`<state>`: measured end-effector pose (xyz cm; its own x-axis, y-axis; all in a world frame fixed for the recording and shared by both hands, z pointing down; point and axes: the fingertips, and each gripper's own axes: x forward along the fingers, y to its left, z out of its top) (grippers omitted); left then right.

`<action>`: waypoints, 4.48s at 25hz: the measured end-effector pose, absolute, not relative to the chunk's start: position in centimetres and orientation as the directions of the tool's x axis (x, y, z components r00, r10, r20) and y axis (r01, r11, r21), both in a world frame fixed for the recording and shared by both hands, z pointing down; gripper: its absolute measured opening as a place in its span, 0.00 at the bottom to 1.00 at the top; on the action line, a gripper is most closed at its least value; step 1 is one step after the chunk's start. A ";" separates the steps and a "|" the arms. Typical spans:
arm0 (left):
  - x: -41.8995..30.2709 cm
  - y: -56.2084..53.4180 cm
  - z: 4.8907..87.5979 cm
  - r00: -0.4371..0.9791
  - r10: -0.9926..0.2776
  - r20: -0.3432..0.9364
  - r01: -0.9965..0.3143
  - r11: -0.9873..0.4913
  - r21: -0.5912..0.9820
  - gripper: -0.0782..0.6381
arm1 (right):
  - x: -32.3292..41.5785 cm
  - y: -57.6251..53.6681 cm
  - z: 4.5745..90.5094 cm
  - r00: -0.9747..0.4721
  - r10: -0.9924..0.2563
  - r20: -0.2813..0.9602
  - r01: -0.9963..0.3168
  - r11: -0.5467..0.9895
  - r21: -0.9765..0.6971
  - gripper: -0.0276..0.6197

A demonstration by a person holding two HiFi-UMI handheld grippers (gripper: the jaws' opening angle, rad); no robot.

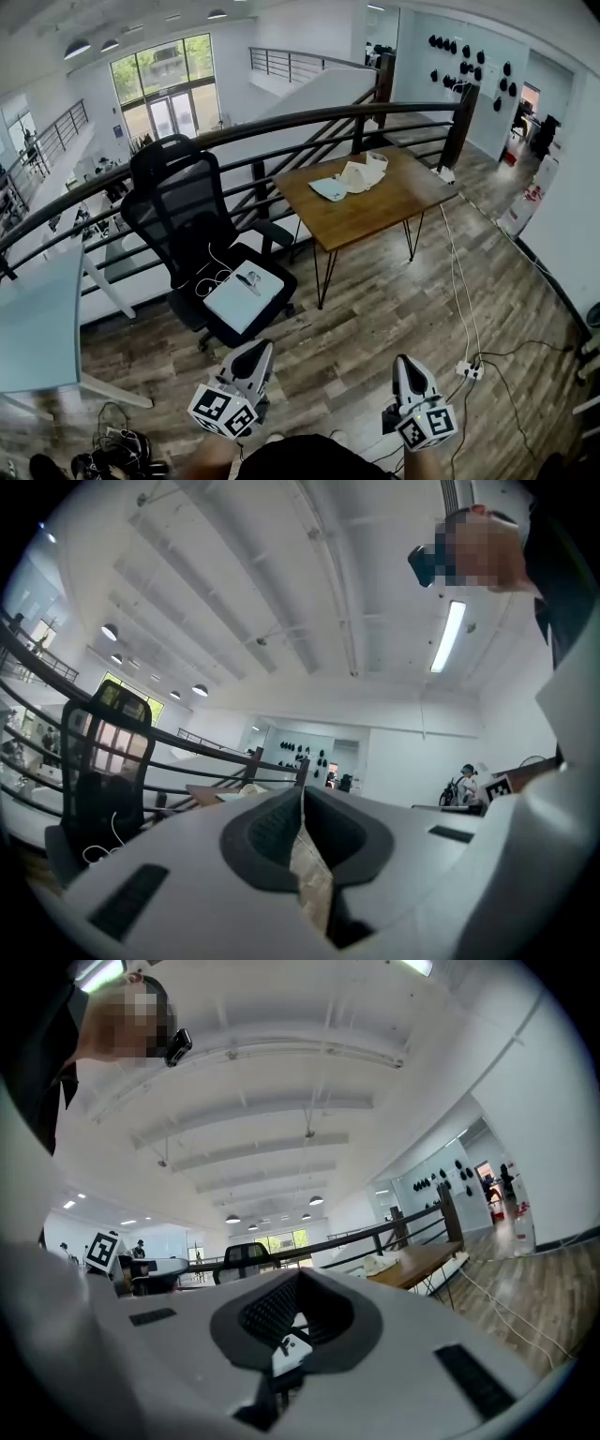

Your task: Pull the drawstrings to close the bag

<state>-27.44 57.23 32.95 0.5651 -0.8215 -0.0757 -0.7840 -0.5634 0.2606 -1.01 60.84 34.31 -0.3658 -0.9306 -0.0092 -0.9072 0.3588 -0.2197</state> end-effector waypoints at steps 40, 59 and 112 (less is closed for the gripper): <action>-32.6 54.5 33.1 0.620 -0.782 -0.062 -0.760 -0.619 0.196 0.57 | -7.7 59.1 32.0 -0.302 -0.950 -0.079 -0.931 0.311 -0.188 0.53; -18.8 43.5 31.0 0.575 -0.814 -0.080 -0.802 -0.581 0.142 0.57 | 8.6 48.8 31.4 -0.288 -0.949 -0.124 -0.921 0.310 -0.234 0.47; -16.3 10.8 33.8 0.696 -0.715 -0.057 -0.705 -0.697 0.130 0.47 | 7.6 18.5 34.5 -0.232 -0.973 -0.012 -0.950 0.229 -0.211 0.39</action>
